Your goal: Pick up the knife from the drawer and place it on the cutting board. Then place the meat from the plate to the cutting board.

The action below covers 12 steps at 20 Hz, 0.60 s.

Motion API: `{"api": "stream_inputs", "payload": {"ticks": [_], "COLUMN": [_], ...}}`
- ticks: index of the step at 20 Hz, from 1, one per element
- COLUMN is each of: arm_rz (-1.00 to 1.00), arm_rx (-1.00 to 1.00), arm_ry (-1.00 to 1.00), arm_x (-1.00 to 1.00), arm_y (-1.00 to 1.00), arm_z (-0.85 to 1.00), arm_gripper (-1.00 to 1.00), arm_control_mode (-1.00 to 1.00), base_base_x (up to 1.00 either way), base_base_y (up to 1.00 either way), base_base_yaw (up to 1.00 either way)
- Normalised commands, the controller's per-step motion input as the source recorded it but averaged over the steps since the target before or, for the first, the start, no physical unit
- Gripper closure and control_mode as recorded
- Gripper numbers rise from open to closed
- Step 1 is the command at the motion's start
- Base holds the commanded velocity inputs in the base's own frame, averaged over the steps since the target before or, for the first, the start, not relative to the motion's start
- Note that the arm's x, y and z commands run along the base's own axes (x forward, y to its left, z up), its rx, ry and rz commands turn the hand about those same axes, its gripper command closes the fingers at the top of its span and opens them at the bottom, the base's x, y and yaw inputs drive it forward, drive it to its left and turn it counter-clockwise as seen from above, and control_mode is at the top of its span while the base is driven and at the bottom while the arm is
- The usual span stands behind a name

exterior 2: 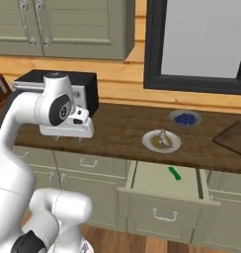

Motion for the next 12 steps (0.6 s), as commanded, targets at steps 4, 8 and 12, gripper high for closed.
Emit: {"api": "stream_inputs", "payload": {"ticks": [4, 8, 12], "arm_rz": [0.00, 0.00, 0.00], "arm_rx": [0.00, 0.00, 0.00], "arm_ry": [0.00, 0.00, 0.00], "arm_x": [0.00, 0.00, 0.00], "arm_y": [0.00, 0.00, 0.00], "arm_z": [0.00, 0.00, 0.00], "arm_gripper": [-1.00, -1.00, -1.00], "arm_control_mode": [1.00, 1.00, 1.00], "base_base_x": [-0.25, -0.16, -0.09], "base_base_y": [-0.70, -0.94, -1.00], "base_base_yaw": [-0.03, -0.01, 0.00]}}
